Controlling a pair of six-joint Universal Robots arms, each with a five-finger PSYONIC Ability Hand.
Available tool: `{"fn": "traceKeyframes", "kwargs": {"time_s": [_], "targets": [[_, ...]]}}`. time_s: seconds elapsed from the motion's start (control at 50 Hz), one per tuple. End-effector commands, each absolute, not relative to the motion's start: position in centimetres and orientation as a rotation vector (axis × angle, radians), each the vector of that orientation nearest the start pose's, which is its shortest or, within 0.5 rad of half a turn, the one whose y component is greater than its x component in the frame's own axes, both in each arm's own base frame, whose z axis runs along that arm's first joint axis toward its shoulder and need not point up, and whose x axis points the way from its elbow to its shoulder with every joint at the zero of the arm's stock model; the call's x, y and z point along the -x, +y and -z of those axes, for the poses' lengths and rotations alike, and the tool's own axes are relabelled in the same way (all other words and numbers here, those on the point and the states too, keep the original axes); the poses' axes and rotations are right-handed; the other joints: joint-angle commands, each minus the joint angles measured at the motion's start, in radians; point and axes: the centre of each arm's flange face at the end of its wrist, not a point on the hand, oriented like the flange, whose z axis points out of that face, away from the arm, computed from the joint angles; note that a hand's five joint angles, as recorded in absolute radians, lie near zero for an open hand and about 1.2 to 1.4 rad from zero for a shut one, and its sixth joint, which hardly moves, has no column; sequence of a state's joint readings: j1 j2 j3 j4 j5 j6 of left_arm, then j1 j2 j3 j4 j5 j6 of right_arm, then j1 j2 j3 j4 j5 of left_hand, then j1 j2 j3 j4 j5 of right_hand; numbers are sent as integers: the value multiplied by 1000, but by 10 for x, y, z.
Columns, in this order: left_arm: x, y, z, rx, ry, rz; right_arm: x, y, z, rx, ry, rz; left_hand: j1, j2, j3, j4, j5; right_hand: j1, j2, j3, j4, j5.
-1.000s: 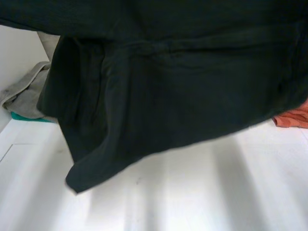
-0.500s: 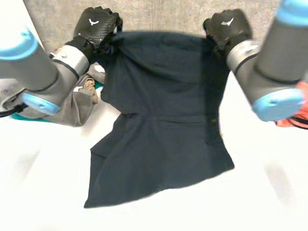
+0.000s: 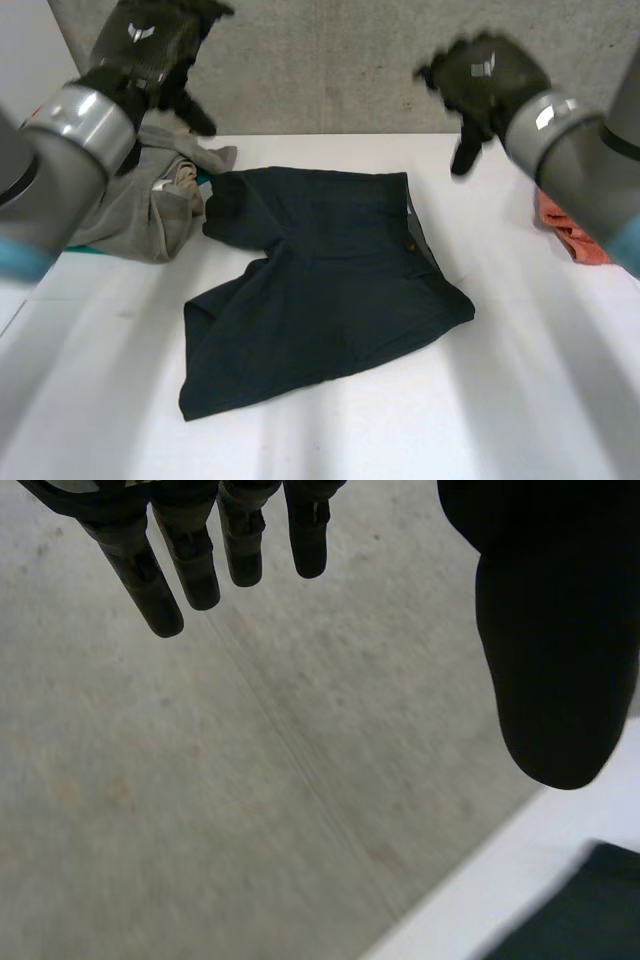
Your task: Fold the laundry.
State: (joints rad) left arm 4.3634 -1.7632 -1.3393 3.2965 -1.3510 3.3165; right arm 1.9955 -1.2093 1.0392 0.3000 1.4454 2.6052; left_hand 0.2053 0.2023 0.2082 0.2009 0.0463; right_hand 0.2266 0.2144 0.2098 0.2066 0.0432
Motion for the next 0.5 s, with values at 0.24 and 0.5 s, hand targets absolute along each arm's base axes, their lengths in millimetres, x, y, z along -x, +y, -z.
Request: {"fn": "traceKeyframes", "kwargs": {"time_s": [0.24,0.5], "targets": [[221,-131,-155,-1202,2664,1616,-239,-248,-168,1380,2122,1605,11,14,8,15,-4,172,185,189,192,181],[221,-159,-133,-1070,2553,1705,-247,-272,-120,1394,2100,1663,225,228,222,229,210,1170,1182,1186,1190,1178]]}}
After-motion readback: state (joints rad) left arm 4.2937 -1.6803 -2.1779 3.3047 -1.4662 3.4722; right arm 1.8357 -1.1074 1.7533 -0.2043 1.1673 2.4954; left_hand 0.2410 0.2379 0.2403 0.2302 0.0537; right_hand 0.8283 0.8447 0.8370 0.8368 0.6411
